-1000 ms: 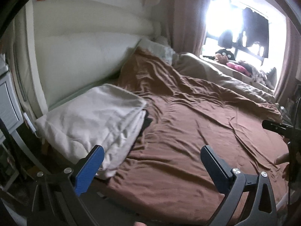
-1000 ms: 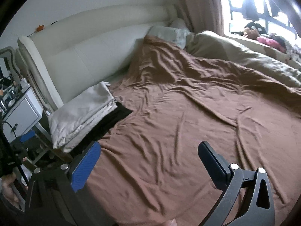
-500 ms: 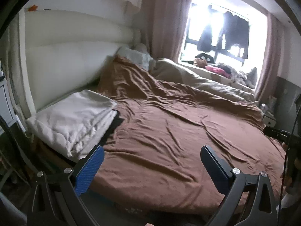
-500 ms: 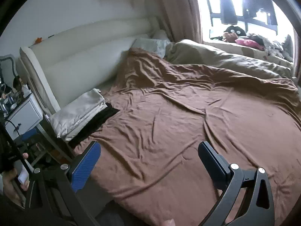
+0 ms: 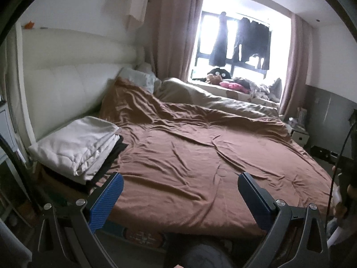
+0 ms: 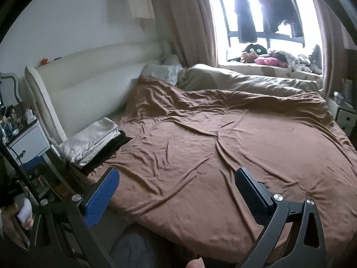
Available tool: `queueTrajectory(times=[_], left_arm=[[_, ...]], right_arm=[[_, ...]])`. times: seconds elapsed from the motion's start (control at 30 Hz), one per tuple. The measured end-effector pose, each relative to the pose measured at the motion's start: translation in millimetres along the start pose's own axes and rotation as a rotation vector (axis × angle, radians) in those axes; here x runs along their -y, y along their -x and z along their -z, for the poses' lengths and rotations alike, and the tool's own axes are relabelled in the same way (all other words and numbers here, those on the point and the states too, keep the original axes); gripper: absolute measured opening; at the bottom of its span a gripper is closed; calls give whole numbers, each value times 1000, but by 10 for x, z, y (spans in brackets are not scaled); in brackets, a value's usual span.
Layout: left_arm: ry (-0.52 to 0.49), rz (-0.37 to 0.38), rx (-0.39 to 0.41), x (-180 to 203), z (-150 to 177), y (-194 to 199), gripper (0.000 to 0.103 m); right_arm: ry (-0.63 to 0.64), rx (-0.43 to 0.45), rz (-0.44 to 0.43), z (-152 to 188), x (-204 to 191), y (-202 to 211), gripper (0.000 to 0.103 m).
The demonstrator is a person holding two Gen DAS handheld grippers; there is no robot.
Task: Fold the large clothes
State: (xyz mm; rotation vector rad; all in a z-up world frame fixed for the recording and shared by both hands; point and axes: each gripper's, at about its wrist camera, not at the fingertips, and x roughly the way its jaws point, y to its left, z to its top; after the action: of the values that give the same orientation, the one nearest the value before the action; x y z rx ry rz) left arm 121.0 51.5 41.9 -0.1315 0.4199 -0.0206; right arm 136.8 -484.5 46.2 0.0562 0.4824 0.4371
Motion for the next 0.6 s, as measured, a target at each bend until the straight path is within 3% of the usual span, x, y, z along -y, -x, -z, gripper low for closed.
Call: queueTrajectory(times=[0.4,0.6], left_arm=[[-52,-7,38,160,289,507,103],[-76,8,68,235,385,623,103]], right_arm=[[-77,57,32,524,23,587,103],[-64,103,105,800,-27,760,103]])
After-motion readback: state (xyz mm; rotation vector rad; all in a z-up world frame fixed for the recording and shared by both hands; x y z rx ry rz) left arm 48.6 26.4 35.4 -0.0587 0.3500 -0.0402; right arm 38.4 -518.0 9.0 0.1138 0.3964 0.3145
